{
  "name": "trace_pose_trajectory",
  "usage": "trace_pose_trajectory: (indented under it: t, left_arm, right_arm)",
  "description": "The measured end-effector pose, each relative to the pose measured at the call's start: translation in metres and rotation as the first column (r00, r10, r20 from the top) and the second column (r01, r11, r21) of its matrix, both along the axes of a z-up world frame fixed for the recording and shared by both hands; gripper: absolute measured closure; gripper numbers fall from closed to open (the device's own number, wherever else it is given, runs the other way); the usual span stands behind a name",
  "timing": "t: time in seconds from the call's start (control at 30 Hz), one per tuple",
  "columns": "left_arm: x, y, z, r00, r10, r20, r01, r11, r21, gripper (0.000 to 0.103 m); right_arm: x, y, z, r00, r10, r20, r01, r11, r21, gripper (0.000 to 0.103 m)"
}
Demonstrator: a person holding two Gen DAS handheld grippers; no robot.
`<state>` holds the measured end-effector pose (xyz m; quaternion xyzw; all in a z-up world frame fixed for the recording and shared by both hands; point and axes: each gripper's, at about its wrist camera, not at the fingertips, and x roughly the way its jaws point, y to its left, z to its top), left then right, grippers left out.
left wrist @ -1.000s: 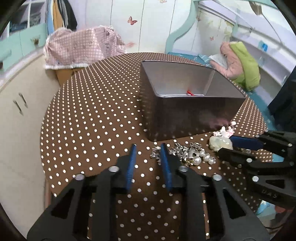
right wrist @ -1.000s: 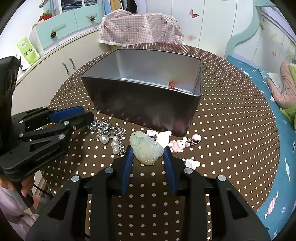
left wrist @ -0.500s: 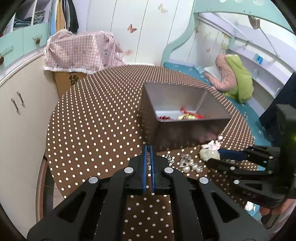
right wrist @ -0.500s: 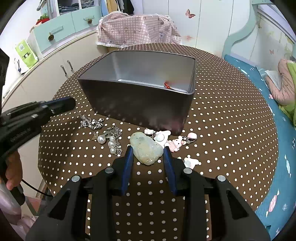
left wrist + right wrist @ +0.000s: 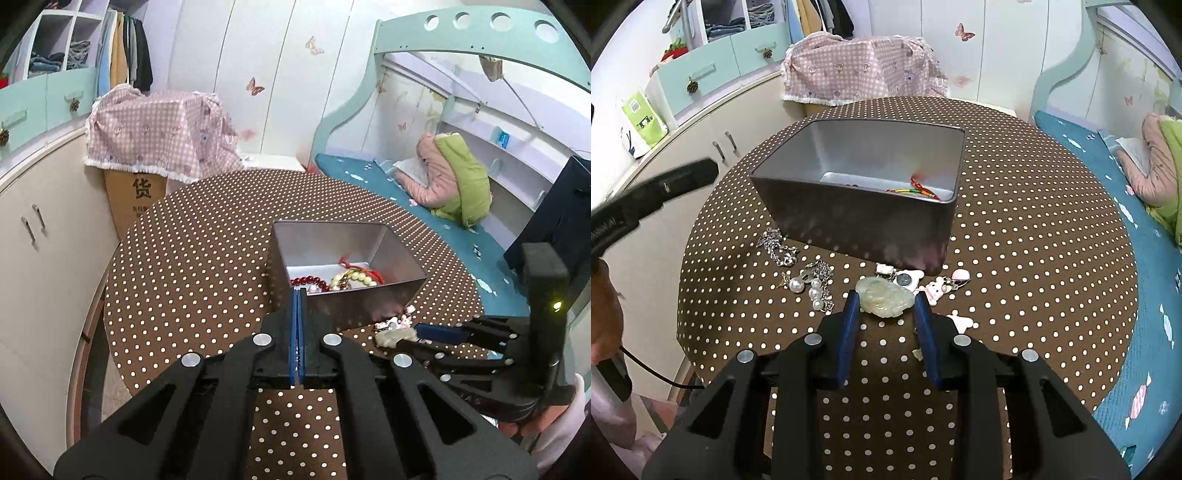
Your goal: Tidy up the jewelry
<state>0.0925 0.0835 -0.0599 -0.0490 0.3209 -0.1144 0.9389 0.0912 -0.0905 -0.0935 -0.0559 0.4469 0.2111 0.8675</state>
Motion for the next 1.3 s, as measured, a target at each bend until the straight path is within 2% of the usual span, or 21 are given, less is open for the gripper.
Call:
trace_pose_trajectory:
  t: [0.1,0.27,0.43,0.53,0.57,0.6,0.67,0.73,0.77,0.8,0.9,1.17,1.3]
  left_arm:
    - [-0.001,-0.002,-0.002,1.000,-0.009,-0.004,0.009,1.000,0.006,0.103]
    - [0.000,-0.001,-0.012,0.999,-0.021,-0.037,0.021,1.000,0.005,0.103]
    - [0.009,-0.002,-0.036,0.994,-0.015,-0.110,0.019,0.999,0.037,0.102]
    - [0.014,-0.003,-0.050,0.989,-0.015,-0.149,0.019,0.999,0.031,0.101]
    - [0.017,-0.004,-0.053,0.987,-0.014,-0.160,0.019,0.999,0.028,0.094]
    - [0.020,-0.006,-0.055,0.985,-0.014,-0.170,0.019,0.999,0.029,0.076]
    - [0.023,-0.008,-0.057,0.985,-0.016,-0.171,0.021,0.999,0.027,0.058]
    - [0.027,-0.016,-0.062,0.983,-0.026,-0.179,0.035,0.998,0.050,0.058]
    - [0.030,-0.020,-0.068,0.979,-0.015,-0.201,0.031,0.996,0.078,0.063]
    - [0.033,-0.023,-0.074,0.977,-0.003,-0.215,0.025,0.995,0.099,0.073]
    - [0.032,-0.031,-0.077,0.982,0.012,-0.190,0.019,0.987,0.161,0.095]
    - [0.031,-0.019,-0.074,0.977,0.028,-0.210,-0.005,0.994,0.111,0.097]
    - [0.022,-0.016,-0.062,0.982,0.021,-0.189,-0.004,0.996,0.091,0.097]
  right_arm:
    - [0.002,0.005,-0.009,1.000,0.006,-0.020,-0.006,1.000,-0.026,0.074]
    - [0.005,0.012,-0.010,1.000,0.017,-0.005,-0.017,0.998,-0.059,0.072]
    - [0.013,0.017,-0.013,0.999,0.044,0.011,-0.042,0.995,-0.090,0.064]
    - [0.014,0.017,-0.014,0.998,0.067,0.018,-0.066,0.994,-0.085,0.064]
    - [0.014,0.016,-0.014,0.997,0.075,0.023,-0.073,0.994,-0.084,0.064]
    - [0.014,0.016,-0.015,0.996,0.080,0.024,-0.078,0.994,-0.079,0.066]
    - [0.012,0.014,-0.015,0.996,0.088,0.029,-0.085,0.993,-0.076,0.067]
    - [0.008,0.011,-0.016,0.994,0.101,0.033,-0.099,0.993,-0.065,0.070]
    - [0.007,0.010,-0.016,0.994,0.103,0.035,-0.101,0.993,-0.063,0.070]
    - [0.006,0.009,-0.016,0.994,0.102,0.033,-0.100,0.993,-0.059,0.070]
    - [0.004,0.006,-0.015,0.995,0.098,0.026,-0.097,0.994,-0.051,0.070]
    - [0.007,-0.003,-0.011,0.998,0.058,-0.008,-0.058,0.998,-0.007,0.071]
    - [0.006,-0.010,-0.005,0.999,0.041,-0.005,-0.041,0.999,0.022,0.071]
